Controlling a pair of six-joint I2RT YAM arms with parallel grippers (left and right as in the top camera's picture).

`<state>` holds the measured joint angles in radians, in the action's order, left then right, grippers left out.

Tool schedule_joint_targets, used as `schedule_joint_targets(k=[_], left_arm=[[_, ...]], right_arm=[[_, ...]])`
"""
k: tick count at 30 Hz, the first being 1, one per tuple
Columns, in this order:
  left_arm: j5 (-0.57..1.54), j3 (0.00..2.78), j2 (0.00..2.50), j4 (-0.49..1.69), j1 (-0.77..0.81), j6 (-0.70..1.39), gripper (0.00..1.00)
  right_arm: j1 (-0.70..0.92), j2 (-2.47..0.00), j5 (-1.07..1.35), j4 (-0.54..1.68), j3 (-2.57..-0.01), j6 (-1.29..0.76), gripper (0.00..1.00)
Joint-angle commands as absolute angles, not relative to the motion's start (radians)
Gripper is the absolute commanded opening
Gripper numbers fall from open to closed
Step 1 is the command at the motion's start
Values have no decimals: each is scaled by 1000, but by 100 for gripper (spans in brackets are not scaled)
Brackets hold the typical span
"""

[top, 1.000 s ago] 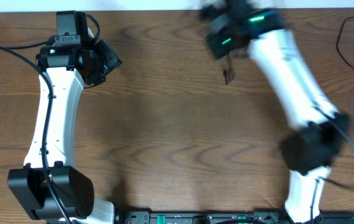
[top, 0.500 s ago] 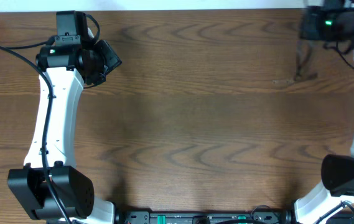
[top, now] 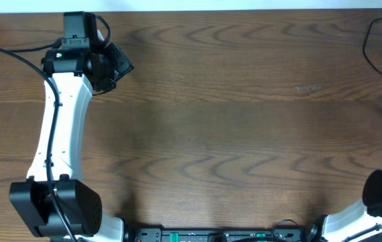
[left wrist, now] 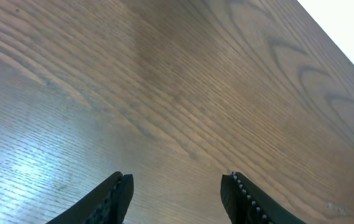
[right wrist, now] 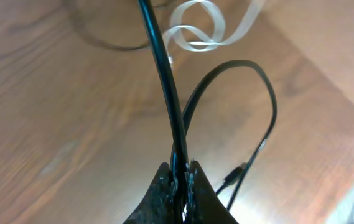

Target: Untangle cables

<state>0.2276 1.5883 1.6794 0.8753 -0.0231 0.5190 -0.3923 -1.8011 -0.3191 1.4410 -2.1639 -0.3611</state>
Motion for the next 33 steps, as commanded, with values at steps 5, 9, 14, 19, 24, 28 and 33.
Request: schedule_joint_targets(k=[5,9,14,19,24,28,33], left_arm=[[228,1578,1672,878,7,506,52],[228,1578,1672,878,8,506,52],[228,1578,1672,877,8,506,52],[228,1578,1673,870,8,506,52],[227,1578,1673,867,8,505,51],[228,1578,1673,866,8,506,51],[227,1578,1673,857,8,505,52]], right_arm=[[-558,-1836,-463,1428,-2139,-460,1],[-611,-1914,-465,1362,-2139,-459,1],[-638,-2035,-465,1263,-2139,-459,1],[-638,-2171,-465,1144,-2139,-455,1],[-636,-2283,-451,1020,-2139,-455,1],[-625,-2316,-381,994,-2139,-398,49],[-603,-2288,-325,1014,-2140,-350,88]])
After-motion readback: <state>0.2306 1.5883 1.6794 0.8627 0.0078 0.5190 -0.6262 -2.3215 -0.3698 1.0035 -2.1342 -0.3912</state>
